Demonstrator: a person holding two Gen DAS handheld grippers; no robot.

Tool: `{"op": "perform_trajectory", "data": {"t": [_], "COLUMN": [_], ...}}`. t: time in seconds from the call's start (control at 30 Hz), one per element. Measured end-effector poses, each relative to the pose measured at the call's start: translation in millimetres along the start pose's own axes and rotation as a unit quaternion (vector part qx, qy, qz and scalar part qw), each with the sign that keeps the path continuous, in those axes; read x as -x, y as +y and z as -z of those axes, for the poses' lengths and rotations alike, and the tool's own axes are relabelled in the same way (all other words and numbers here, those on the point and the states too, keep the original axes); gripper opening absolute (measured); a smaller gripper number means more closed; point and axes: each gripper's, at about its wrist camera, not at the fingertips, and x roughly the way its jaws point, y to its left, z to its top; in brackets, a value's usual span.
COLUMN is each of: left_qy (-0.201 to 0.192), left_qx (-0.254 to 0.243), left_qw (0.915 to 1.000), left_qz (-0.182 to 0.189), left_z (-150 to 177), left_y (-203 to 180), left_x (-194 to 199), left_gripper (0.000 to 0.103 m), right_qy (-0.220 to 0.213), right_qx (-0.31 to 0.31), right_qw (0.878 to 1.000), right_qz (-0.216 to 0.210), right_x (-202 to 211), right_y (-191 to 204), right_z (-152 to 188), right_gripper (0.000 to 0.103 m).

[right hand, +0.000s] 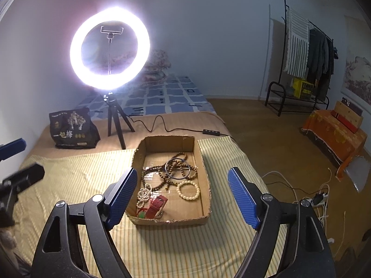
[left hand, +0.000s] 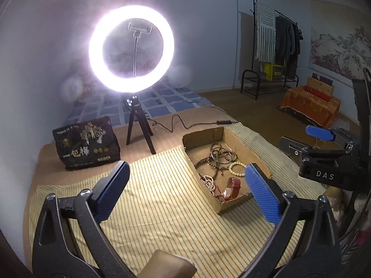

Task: Organize jewelry

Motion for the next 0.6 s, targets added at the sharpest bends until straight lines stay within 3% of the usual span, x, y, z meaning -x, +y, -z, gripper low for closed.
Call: {"op": "perform_trajectory", "data": {"t": [0.6], "left_qy": [0.02], "left_qx": [-0.011], "left_qw": [0.9997], "left_qz": [0.001], "left_z": [7.6], "left_y": [-8.8], "left_x": [-7.7], "left_gripper": [0.103], "right_qy": [-0.004], "right_qx": [-0.006], "right_qw": [1.0], "right_qz": [0.002], "right_x": [0.3], "right_y": [-0.9], "right_z": [2.2], "right_gripper": [0.081]}}
